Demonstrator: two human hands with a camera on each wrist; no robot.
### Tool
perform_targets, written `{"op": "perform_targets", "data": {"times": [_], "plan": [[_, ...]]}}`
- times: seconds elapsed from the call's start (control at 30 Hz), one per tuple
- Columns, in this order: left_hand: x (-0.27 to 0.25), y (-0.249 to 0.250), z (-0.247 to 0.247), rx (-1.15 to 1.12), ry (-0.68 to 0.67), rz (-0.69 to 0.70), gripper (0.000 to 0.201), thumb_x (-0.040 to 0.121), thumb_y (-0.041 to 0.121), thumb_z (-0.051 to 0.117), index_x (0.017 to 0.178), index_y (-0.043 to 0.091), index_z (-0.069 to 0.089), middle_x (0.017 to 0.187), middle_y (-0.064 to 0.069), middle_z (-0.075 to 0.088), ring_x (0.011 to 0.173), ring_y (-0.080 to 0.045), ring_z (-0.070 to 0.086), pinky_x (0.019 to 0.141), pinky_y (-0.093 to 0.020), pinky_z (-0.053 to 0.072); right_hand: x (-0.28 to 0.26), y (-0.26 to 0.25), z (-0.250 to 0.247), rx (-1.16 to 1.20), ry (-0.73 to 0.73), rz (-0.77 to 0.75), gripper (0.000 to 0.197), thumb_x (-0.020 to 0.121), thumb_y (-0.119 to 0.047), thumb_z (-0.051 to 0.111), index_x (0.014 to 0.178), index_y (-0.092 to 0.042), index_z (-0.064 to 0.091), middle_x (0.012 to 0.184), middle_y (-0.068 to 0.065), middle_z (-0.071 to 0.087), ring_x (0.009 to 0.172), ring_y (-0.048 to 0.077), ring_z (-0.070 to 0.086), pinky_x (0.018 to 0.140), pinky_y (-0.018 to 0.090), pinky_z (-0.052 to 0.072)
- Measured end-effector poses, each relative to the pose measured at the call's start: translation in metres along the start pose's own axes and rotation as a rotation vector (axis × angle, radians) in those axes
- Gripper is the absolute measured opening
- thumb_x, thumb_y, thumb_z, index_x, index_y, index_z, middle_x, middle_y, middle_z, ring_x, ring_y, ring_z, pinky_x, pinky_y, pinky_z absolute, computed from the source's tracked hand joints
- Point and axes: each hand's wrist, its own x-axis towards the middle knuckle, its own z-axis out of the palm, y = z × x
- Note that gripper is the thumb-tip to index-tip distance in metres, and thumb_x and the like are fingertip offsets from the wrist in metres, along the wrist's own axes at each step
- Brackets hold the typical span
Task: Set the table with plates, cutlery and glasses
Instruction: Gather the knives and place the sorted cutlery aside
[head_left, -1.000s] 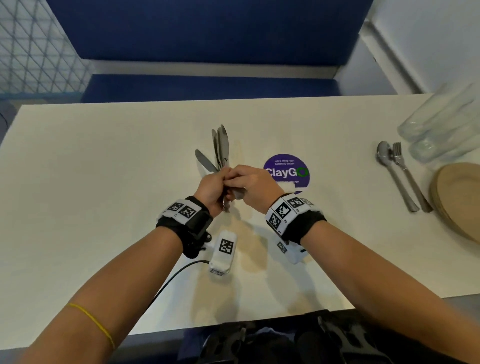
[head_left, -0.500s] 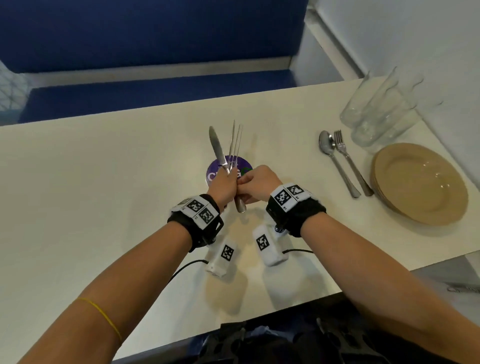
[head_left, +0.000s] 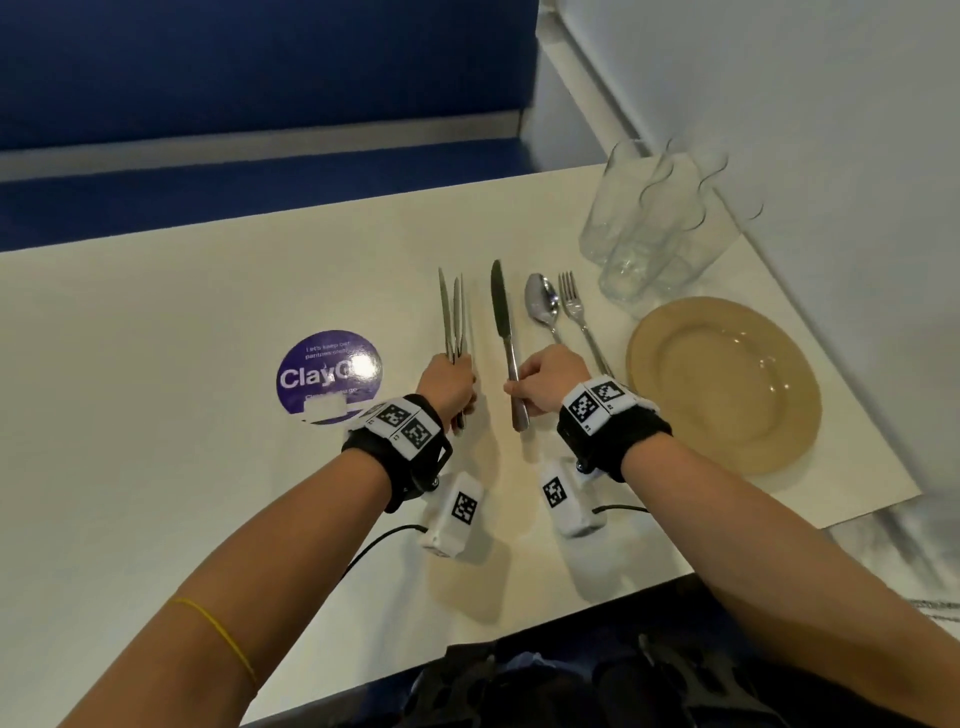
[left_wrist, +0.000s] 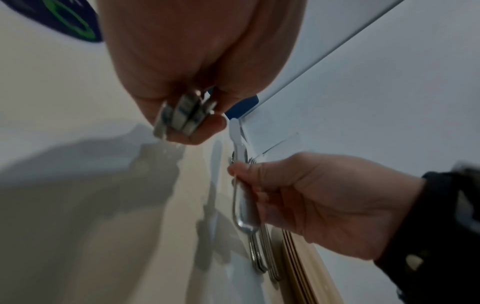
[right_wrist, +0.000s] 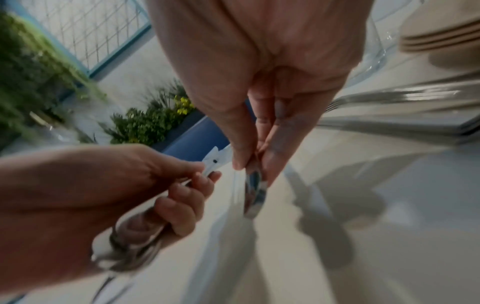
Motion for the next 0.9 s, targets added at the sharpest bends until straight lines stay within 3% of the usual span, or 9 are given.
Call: {"op": "perform_targets", "data": {"times": [0.13, 0.2, 0.27, 0.33, 0.4, 0.5, 0.8, 0.9], "plan": [[0.006, 0.002, 0.033, -0.062, 0.057, -0.052, 0.016, 0.100, 0.011, 0.035, 0.088, 0.003, 0.042, 0.065, -0.008, 0.043, 0.050, -0.017, 0.043, 0.037, -0.020, 0.043, 0.011, 0.021, -0.013, -0.141, -0.050, 0.002, 0.030, 0.080, -0.021, 0.072, 0.105, -0.007, 0.067, 0.106, 0.013, 0.070, 0.096, 0.027, 0.068, 0.089, 0.037, 0.055], [0.007, 0.000, 0.044, -0.068, 0.061, -0.093, 0.013, 0.099, 0.010, 0.038, 0.098, -0.001, 0.044, 0.068, -0.010, 0.049, 0.054, -0.020, 0.050, 0.052, -0.028, 0.054, 0.014, 0.027, -0.017, -0.156, -0.064, -0.014, 0.033, 0.080, -0.021, 0.072, 0.109, -0.008, 0.064, 0.110, 0.011, 0.068, 0.099, 0.027, 0.066, 0.090, 0.034, 0.054], [0.008, -0.004, 0.051, 0.036, 0.076, -0.095, 0.026, 0.097, 0.017, 0.044, 0.105, -0.006, 0.050, 0.081, -0.016, 0.060, 0.069, -0.027, 0.061, 0.074, -0.042, 0.057, 0.017, 0.031, -0.019, -0.161, -0.074, -0.029, 0.034, 0.080, -0.021, 0.072, 0.111, -0.009, 0.062, 0.112, 0.009, 0.066, 0.101, 0.026, 0.065, 0.090, 0.034, 0.054], [0.010, -0.008, 0.053, 0.289, 0.105, -0.062, 0.033, 0.095, 0.024, 0.048, 0.110, -0.004, 0.056, 0.102, -0.018, 0.065, 0.093, -0.034, 0.064, 0.082, -0.037, 0.052, 0.020, 0.034, -0.016, -0.149, -0.080, -0.033, 0.033, 0.079, -0.019, 0.073, 0.109, -0.010, 0.061, 0.110, 0.010, 0.066, 0.099, 0.026, 0.065, 0.088, 0.037, 0.055], [0.009, -0.006, 0.055, 0.471, 0.110, -0.032, 0.033, 0.095, 0.026, 0.049, 0.108, -0.001, 0.061, 0.106, -0.016, 0.066, 0.099, -0.032, 0.062, 0.075, -0.030, 0.044, 0.021, 0.035, -0.014, -0.128, -0.078, -0.036, 0.032, 0.078, -0.017, 0.074, 0.106, -0.010, 0.061, 0.108, 0.011, 0.066, 0.097, 0.027, 0.066, 0.086, 0.040, 0.056], [0.013, -0.002, 0.059, 0.588, 0.105, -0.012, 0.033, 0.093, 0.028, 0.052, 0.109, 0.000, 0.063, 0.108, -0.015, 0.067, 0.100, -0.030, 0.063, 0.072, -0.029, 0.042, 0.024, 0.037, -0.013, -0.116, -0.070, -0.049, 0.030, 0.078, -0.016, 0.074, 0.104, -0.009, 0.061, 0.108, 0.013, 0.066, 0.097, 0.028, 0.066, 0.086, 0.042, 0.056], [0.021, 0.010, 0.065, 0.674, 0.150, -0.023, 0.036, 0.089, 0.030, 0.061, 0.109, 0.000, 0.061, 0.110, -0.015, 0.066, 0.101, -0.028, 0.063, 0.070, -0.027, 0.043, 0.027, 0.037, -0.022, -0.186, -0.047, -0.096, 0.040, 0.080, -0.016, 0.072, 0.115, -0.012, 0.054, 0.109, 0.013, 0.065, 0.097, 0.028, 0.064, 0.085, 0.038, 0.055], [0.023, 0.011, 0.065, 0.687, 0.151, -0.005, 0.031, 0.087, 0.030, 0.064, 0.100, 0.001, 0.061, 0.102, -0.013, 0.065, 0.096, -0.027, 0.063, 0.065, -0.025, 0.043, 0.027, 0.038, -0.024, -0.207, -0.046, -0.104, 0.042, 0.078, -0.016, 0.075, 0.113, -0.012, 0.053, 0.106, 0.013, 0.066, 0.094, 0.027, 0.065, 0.082, 0.035, 0.054]]}}
